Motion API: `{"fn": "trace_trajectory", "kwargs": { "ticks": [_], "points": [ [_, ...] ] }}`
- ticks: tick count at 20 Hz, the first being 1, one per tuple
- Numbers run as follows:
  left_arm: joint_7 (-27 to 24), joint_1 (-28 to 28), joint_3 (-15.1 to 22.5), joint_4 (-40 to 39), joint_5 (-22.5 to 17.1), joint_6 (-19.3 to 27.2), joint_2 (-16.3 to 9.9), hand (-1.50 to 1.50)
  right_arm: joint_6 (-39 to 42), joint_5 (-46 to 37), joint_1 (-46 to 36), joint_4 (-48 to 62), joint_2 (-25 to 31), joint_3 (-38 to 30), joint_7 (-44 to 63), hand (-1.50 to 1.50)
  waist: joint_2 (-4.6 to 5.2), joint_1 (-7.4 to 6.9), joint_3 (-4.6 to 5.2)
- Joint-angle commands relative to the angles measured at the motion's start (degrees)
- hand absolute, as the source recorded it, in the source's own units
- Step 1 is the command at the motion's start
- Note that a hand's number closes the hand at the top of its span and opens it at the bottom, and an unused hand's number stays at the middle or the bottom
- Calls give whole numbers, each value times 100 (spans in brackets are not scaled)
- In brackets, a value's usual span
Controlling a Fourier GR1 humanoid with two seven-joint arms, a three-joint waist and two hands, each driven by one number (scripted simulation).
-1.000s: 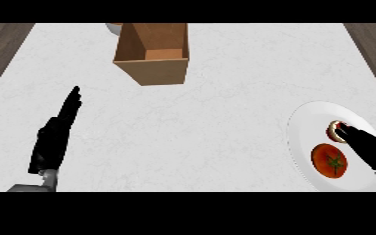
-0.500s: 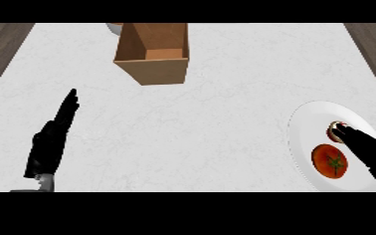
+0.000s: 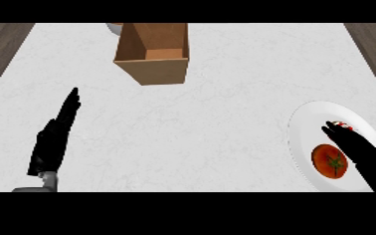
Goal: Pick the tomato from the plate and place it in the cardboard box
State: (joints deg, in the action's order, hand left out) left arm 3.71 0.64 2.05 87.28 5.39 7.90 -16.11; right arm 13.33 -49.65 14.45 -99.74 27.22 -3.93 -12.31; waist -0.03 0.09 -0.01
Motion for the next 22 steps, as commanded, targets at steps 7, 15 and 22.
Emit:
{"fn": "trace_trajectory", "kwargs": {
  "ticks": [7, 15, 22],
  "points": [
    [199, -17, -379, 196, 113, -388, 37, 0, 129, -329, -158, 353, -230, -286, -335, -150, -1, -1, 1],
    [386, -168, -351, 219, 356, -322, 319, 0, 81, -719, -554, 1115, -463, -149, -424, -150, 1, -8, 0],
    [177, 116, -455, 363, 288, -441, 323, 0, -1083, -1199, -793, 1041, -677, -250, -531, 150, 1, -29, -1]
  ]
}}
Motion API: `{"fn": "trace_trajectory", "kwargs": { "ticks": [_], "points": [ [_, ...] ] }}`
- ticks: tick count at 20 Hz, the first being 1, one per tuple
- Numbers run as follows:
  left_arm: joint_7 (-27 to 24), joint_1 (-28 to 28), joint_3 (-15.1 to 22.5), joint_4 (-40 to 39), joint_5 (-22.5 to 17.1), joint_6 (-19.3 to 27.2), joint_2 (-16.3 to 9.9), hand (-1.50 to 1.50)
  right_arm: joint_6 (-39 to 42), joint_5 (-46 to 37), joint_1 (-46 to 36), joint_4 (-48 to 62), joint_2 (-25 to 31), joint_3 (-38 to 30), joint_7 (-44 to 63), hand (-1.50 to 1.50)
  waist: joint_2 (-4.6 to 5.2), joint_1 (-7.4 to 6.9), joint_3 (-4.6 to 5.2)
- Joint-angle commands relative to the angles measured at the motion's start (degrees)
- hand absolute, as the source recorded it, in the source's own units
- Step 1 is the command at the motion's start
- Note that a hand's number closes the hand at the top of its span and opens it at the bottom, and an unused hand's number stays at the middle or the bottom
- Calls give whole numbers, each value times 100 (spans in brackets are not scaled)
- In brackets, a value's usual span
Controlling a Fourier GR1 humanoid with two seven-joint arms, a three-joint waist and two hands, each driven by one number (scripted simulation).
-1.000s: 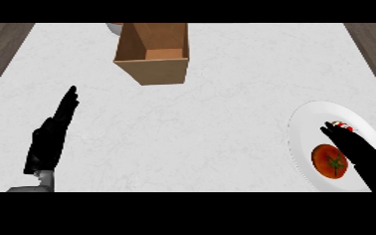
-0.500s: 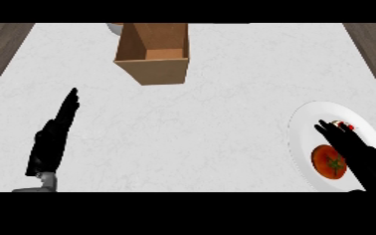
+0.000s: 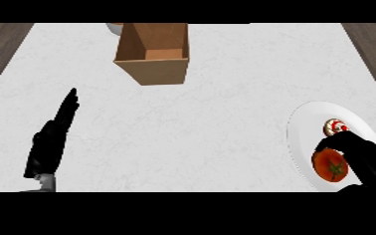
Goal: Pick the tomato from the plate and place it in the cardboard box
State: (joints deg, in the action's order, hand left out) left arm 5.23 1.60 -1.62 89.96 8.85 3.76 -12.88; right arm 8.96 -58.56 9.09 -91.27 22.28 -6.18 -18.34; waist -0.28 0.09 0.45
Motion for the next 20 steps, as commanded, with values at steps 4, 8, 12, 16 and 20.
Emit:
{"fn": "trace_trajectory", "kwargs": {
  "ticks": [4, 8, 12, 16, 20],
  "points": [
    [40, -364, -43, -166, 101, 83, 149, 0, -1276, -359, -183, 425, -332, -86, -355, 150, 31, -2, -47],
    [-40, -116, -40, -187, 96, 11, 110, 0, -658, -1049, 48, -622, -1245, 289, 1725, 150, 29, -13, -30],
    [-26, -67, -72, -90, 74, -24, 41, 0, -600, -1463, 367, -600, -2175, 110, 3527, 150, 41, 66, 1],
    [137, -227, -14, -80, 137, -33, 34, 0, -548, -2041, 221, -1136, -2203, 1100, 5226, 150, 21, -18, -17],
    [113, -290, -27, -208, 81, -63, 79, 0, -359, -2538, -251, -1584, -2218, 2331, 7092, 150, 18, -72, -21]
  ]
}}
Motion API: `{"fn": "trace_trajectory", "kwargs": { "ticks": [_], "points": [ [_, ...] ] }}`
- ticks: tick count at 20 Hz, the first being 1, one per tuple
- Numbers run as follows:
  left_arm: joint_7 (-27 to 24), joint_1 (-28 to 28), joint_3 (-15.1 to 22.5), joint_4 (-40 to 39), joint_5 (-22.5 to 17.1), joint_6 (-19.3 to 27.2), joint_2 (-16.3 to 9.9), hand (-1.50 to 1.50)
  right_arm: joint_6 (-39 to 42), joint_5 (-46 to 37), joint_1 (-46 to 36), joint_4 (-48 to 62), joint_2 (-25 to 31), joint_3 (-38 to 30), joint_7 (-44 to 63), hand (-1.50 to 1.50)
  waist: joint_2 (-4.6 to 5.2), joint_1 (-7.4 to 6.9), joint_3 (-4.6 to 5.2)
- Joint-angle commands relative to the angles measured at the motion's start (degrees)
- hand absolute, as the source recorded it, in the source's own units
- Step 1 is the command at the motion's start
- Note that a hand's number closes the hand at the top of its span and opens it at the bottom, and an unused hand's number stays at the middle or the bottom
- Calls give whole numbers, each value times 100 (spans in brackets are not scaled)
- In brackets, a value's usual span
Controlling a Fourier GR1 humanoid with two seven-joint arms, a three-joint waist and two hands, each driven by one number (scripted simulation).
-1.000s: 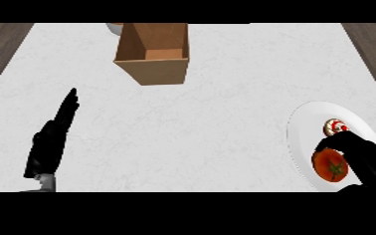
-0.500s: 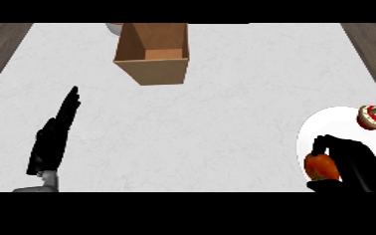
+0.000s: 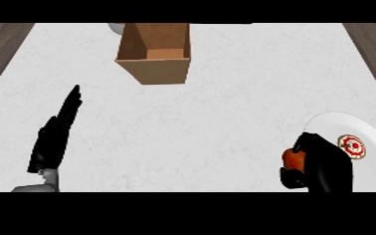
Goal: Pick the tomato from the plate and place it in the cardboard box
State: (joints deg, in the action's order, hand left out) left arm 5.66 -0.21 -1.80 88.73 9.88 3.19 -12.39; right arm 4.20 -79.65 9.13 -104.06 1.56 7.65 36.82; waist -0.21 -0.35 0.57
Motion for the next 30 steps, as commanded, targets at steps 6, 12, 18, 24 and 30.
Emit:
{"fn": "trace_trajectory", "kwargs": {
  "ticks": [6, 12, 18, 24, 30],
  "points": [
    [-37, 67, 125, 35, 111, 79, 136, 0, -140, -245, -1862, -668, -153, 2349, 3106, 150, 11, -153, -50],
    [184, -173, 230, 67, 202, 161, 270, 0, -737, 60, -3530, -240, -154, 3057, 3798, 150, 24, -175, -54],
    [117, -194, 47, 84, 64, -60, 37, 0, -732, 1129, -5384, 771, -153, 2221, 3867, 150, 43, -239, -51],
    [236, -398, 86, 9, 142, 7, 125, 0, -1115, 1632, -6485, 2194, -153, 1704, 3731, 150, 49, -212, -52],
    [-6, -297, 107, -103, 49, -156, 116, 0, -1801, 2148, -7318, 3966, -153, 1234, 3386, 150, 102, -371, -47]
  ]
}}
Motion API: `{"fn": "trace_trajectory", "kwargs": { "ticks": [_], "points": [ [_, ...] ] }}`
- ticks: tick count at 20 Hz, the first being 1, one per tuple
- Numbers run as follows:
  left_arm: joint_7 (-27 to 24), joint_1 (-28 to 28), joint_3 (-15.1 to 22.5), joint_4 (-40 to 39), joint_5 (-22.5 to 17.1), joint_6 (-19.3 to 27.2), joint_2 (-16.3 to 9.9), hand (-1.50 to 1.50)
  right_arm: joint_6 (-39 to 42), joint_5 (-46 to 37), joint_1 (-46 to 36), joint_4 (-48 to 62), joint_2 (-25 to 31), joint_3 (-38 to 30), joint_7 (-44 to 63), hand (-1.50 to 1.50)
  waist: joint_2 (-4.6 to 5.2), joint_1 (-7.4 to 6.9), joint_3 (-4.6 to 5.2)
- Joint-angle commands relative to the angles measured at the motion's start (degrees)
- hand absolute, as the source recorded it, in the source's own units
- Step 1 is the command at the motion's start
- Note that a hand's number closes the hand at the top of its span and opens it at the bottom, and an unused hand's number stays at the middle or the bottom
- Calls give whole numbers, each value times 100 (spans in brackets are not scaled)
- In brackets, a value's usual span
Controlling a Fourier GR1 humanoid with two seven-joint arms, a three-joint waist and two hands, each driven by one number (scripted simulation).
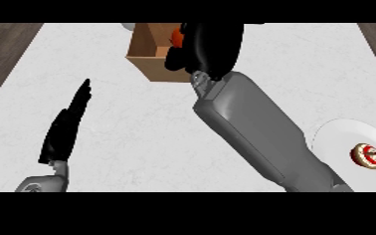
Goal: Pick the tomato from the plate and place it in the cardboard box
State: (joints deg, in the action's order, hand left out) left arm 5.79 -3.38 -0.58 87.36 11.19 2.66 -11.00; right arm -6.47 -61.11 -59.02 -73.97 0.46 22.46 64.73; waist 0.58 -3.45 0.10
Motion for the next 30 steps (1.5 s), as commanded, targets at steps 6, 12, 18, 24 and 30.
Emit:
{"fn": "trace_trajectory", "kwargs": {
  "ticks": [6, 12, 18, 24, 30],
  "points": [
    [7, -116, -16, 46, -35, -154, -94, 0, -1430, 859, -775, 2524, -44, -600, -233, 150, 71, -123, -3],
    [24, -80, 22, 48, -74, -147, 22, 0, -1623, 1432, -1363, 3893, -45, -833, -455, 150, 93, -216, 0],
    [-218, -36, -3, -28, -133, -196, 40, 0, -2619, 1858, -1380, 4559, -45, -877, -760, -150, 108, -292, 0],
    [-114, -100, 68, -59, 58, -102, 38, 0, -3764, 2085, -1476, 4715, -45, -1198, -1435, -150, 150, -300, -7],
    [49, 15, -13, 114, -42, -119, 33, 0, -5418, 2023, -1369, 4485, -45, -1465, -1678, -150, 48, -128, -12]
  ]
}}
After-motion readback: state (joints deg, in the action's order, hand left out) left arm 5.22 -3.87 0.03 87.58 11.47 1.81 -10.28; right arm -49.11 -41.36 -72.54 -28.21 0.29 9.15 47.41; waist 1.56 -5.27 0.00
